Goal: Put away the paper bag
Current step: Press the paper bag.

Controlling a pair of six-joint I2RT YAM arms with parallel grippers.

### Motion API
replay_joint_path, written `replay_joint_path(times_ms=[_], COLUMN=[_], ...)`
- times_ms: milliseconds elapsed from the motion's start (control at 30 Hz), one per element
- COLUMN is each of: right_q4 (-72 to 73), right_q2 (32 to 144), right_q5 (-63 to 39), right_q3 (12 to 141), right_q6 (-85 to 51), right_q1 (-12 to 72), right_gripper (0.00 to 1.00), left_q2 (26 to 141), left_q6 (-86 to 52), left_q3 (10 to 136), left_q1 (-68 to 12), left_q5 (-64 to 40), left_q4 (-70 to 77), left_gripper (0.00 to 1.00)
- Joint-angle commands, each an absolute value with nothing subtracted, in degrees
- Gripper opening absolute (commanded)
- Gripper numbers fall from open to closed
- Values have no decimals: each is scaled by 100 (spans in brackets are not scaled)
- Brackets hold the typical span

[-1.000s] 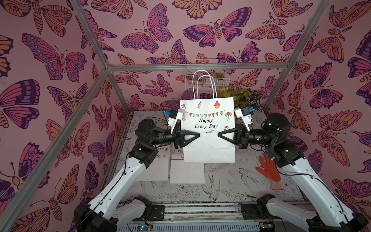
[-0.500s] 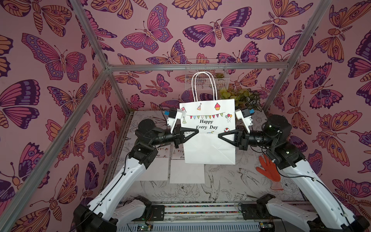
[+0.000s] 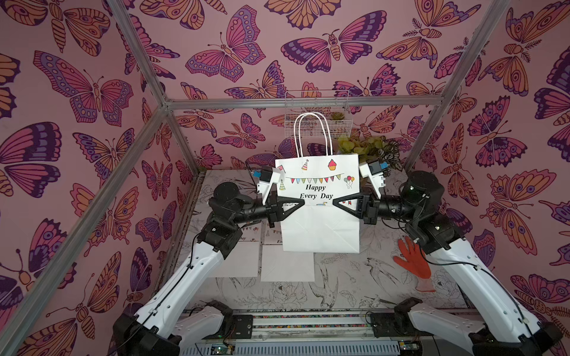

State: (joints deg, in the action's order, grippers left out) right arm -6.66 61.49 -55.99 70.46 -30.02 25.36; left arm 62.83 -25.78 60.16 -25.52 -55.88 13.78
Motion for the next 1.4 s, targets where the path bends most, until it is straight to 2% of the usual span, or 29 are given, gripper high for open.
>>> replay_joint_path(times_ms=[0,33,100,267,367,533,733,800,933,1133,1200,1333,1367], right_q4=[-673,-823,-1001,-1098,-1090,-1157,-1175,-1194,-1228,-1267,-1248,-1243,-1274], right_q2=[6030,5976,5903,5875,5880,5871,5811,5779,5710,5687,5702,5730,5739], right_q5=[-5655,-5611,-5548,-5572,-5572,-5613,-5621,-5642,-5708,-5696,-5687,-5631,-5606], right_q3=[7093,7093,7082,7049,7024,6981,6874,6827,6679,6483,6477,6482,6480], right_q6=[-2868,-2777,-2648,-2635,-2656,-2664,-2696,-2698,-2675,-2664,-2661,-2645,-2613], right_q1=[2584,2576,2562,2496,2497,2496,2496,2496,2494,2496,2498,2496,2496], right_gripper=[0,0,0,0,0,0,0,3,25,28,25,0,0], left_q2=[6115,6077,6028,5961,6000,6123,6179,6208,6240,6285,6306,6306,6302], left_q6=[-2338,-2276,-2207,-2197,-2197,-2159,-1819,-1743,-1745,-1783,-1793,-1794,-1793], left_q3=[6064,6054,6045,6008,6007,6051,6160,6189,6228,6266,6275,6277,6284], left_q1=[-2558,-2558,-2549,-2549,-2549,-2549,-2536,-2531,-2522,-2522,-2523,-2522,-2520], left_q5=[-5766,-5891,-6183,-6729,-6817,-6684,-6425,-6317,-6269,-6274,-6305,-6303,-6290], left_q4=[1143,1063,994,990,977,907,372,244,201,200,197,202,202], left_gripper=[49,60,70,70,60,30,0,0,0,0,0,0,7])
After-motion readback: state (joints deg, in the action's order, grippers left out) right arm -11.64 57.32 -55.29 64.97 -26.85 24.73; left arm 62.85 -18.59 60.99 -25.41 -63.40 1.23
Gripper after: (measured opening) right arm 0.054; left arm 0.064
